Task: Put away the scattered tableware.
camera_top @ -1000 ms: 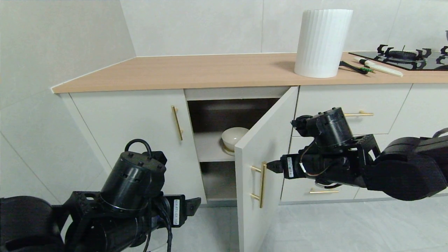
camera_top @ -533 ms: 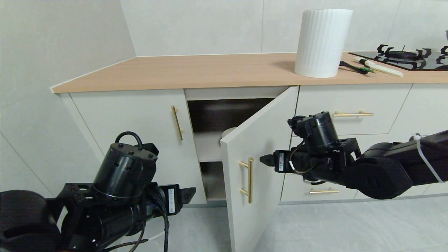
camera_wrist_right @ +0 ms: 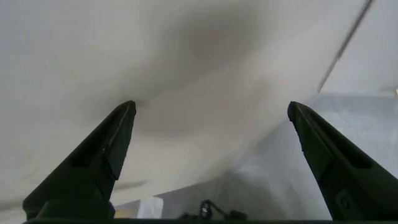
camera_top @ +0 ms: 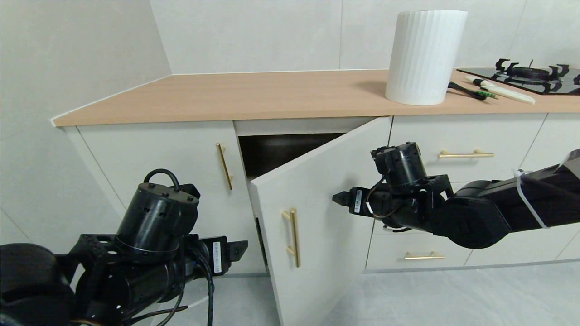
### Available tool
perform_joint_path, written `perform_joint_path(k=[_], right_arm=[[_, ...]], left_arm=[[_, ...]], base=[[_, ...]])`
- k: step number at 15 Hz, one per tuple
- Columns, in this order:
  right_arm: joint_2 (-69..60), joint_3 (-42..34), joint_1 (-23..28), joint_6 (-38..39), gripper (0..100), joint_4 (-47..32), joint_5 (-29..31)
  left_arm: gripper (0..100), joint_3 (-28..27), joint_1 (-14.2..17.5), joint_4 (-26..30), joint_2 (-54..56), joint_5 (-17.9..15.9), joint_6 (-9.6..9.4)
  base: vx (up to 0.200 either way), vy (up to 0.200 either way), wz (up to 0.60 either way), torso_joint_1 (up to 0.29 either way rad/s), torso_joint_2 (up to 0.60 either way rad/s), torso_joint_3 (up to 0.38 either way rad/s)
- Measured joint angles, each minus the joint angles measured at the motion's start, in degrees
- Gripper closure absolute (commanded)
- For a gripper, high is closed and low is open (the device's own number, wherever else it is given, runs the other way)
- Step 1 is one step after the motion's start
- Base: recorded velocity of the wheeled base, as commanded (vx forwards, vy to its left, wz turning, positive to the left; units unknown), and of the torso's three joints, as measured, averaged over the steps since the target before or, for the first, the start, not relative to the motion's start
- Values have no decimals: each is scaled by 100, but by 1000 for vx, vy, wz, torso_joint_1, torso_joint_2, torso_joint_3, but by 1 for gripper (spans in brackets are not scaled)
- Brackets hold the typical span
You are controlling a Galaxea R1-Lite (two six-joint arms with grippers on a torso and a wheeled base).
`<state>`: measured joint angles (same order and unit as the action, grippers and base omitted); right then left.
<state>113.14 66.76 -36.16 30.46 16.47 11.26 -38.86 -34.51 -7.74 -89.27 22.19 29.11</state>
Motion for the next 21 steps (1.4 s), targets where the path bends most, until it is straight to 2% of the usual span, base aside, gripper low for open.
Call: perform_joint_path(k=[3, 9, 21], right_arm=[[106, 50, -2, 44, 0, 307, 83], [425, 140, 22, 227, 0, 890, 274], [1221, 1229, 339, 848, 0, 961, 1061]], left_arm=[[0, 9, 6, 262, 50, 59, -32], [0, 2, 6, 279, 101, 63, -49], [0, 2, 6, 257, 93, 66, -49]], base=[[0, 0, 0, 0, 0, 0], [0, 0, 0, 0, 0, 0], [0, 0, 0, 0, 0, 0]])
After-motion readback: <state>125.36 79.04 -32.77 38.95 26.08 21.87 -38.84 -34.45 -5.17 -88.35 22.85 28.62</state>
